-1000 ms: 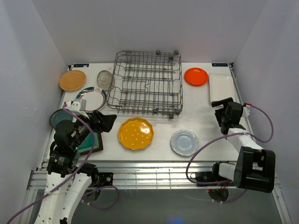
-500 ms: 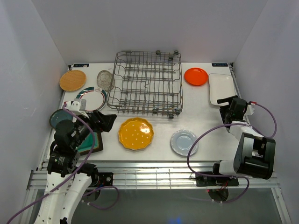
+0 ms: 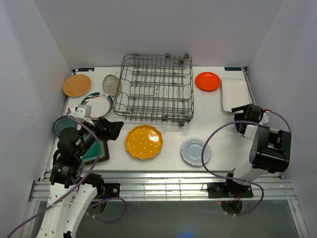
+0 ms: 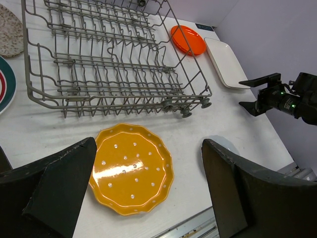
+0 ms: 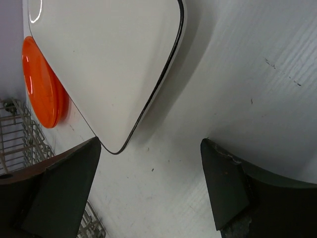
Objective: Load the plates into the dish rack
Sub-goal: Pick up the plate from the corner of the board.
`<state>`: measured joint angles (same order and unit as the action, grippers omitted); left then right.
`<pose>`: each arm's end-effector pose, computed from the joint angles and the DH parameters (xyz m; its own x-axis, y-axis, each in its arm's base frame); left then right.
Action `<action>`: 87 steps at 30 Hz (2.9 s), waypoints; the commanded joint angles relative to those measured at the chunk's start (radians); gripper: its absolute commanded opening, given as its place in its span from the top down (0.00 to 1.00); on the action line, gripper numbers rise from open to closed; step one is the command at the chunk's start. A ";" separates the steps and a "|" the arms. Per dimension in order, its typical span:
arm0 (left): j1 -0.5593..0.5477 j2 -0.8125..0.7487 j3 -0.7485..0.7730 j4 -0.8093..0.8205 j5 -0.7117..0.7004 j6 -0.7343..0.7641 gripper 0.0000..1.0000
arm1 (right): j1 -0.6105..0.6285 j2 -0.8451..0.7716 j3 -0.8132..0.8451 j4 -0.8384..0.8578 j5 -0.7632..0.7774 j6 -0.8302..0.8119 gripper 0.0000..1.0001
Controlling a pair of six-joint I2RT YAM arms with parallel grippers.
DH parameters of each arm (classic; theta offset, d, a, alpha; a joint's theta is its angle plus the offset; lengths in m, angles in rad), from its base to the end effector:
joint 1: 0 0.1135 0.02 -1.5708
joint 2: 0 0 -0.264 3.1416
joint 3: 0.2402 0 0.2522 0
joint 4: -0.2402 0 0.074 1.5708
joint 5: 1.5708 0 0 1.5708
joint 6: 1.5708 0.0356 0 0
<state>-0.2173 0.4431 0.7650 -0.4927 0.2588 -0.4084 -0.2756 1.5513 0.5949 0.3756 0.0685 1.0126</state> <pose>0.0974 -0.0308 0.3427 -0.3329 -0.3197 -0.8871 0.3514 0.8310 -0.4313 0.2848 -0.0831 0.1518 -0.0027 0.8802 -0.4747 0.6208 0.3736 0.6892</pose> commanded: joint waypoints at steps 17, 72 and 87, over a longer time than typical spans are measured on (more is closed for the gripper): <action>0.019 -0.012 -0.007 0.016 0.043 0.002 0.02 | -0.043 0.239 0.154 0.171 -0.102 0.004 0.20; 0.073 0.014 -0.010 0.023 0.086 0.010 0.02 | -0.036 0.103 0.025 0.356 -0.138 0.193 0.92; 0.073 0.034 -0.015 0.031 0.108 0.014 0.02 | -0.031 -0.109 -0.010 0.375 -0.136 0.173 0.92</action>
<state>-0.1516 0.4679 0.7601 -0.4847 0.3489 -0.4038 -0.3080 1.5585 0.5632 0.5209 -0.0475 1.1557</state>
